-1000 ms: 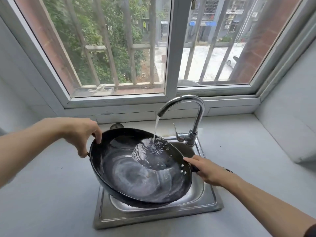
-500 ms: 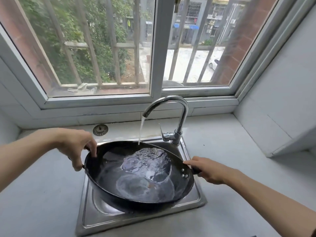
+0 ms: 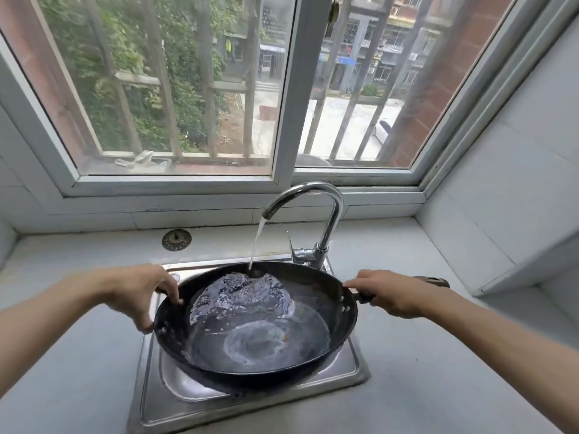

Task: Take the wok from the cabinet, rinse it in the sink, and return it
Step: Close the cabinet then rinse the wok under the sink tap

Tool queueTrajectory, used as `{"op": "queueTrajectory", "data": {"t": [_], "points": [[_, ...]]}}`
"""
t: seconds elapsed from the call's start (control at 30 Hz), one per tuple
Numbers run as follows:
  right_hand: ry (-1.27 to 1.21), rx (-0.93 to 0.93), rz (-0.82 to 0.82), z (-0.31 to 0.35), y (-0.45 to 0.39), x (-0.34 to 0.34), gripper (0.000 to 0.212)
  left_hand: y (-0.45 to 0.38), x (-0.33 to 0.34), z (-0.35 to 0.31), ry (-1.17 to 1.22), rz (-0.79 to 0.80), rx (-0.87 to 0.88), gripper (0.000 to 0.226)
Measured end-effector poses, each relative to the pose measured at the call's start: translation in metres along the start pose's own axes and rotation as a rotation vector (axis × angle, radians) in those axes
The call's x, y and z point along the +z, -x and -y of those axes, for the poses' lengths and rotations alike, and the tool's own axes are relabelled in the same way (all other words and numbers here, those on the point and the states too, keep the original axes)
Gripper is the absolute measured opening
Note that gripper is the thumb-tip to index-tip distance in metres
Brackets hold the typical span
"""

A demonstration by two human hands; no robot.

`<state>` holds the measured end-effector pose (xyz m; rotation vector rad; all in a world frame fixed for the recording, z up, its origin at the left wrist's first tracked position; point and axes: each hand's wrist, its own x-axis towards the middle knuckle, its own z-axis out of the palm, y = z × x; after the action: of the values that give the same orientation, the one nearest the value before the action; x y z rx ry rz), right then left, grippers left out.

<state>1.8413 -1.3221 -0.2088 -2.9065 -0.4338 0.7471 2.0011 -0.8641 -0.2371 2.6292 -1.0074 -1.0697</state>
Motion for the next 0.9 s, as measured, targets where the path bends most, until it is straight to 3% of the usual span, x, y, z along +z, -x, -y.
{"op": "queueTrajectory", "data": {"t": [0.07, 0.43, 0.67, 0.8, 0.9], "points": [[-0.008, 0.090, 0.022, 0.003, 0.004, -0.007, 0.070, -0.003, 0.004, 0.002, 0.034, -0.003, 0.017, 0.052], [0.001, 0.120, -0.009, 0.007, 0.011, -0.006, 0.066, -0.023, 0.034, 0.018, 0.046, -0.070, 0.039, 0.064], [-0.043, 0.158, -0.060, 0.011, 0.006, 0.012, 0.070, -0.031, 0.061, 0.020, 0.007, -0.296, 0.053, 0.115], [0.008, 0.153, -0.084, 0.016, -0.002, 0.020, 0.067, -0.024, 0.073, 0.016, -0.071, -0.385, 0.072, 0.104], [-0.030, 0.156, -0.108, 0.017, -0.011, 0.031, 0.076, -0.021, 0.080, 0.021, -0.154, -0.419, 0.039, 0.107]]}}
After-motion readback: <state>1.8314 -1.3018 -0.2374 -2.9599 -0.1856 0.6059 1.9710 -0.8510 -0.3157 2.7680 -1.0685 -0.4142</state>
